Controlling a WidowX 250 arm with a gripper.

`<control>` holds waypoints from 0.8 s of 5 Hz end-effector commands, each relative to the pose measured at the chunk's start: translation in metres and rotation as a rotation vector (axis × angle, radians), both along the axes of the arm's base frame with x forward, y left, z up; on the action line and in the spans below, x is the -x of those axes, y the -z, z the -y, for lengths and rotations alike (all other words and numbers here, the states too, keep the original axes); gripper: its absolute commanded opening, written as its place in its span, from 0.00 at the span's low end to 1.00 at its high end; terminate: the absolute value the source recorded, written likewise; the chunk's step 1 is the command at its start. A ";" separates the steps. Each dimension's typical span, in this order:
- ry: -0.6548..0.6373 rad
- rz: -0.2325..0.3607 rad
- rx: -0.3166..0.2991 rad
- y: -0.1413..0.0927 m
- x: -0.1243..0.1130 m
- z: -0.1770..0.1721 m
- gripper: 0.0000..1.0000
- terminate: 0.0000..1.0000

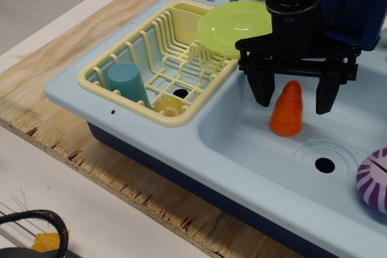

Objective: Put carrot on plate

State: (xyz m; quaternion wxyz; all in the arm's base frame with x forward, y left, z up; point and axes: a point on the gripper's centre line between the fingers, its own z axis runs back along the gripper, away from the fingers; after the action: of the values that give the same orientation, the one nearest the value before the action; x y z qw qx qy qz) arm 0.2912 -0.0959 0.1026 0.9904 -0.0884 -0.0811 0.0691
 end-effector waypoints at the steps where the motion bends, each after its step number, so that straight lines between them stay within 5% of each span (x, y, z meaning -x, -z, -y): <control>1: -0.007 0.017 0.039 0.002 -0.006 -0.002 0.00 0.00; 3: -0.030 0.036 0.027 -0.002 -0.002 0.001 0.00 0.00; 4: -0.065 0.060 -0.011 -0.021 0.009 0.005 0.00 0.00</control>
State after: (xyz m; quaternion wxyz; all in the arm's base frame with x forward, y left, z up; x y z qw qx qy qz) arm 0.2734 -0.0993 0.1255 0.9855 -0.0642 -0.1092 0.1127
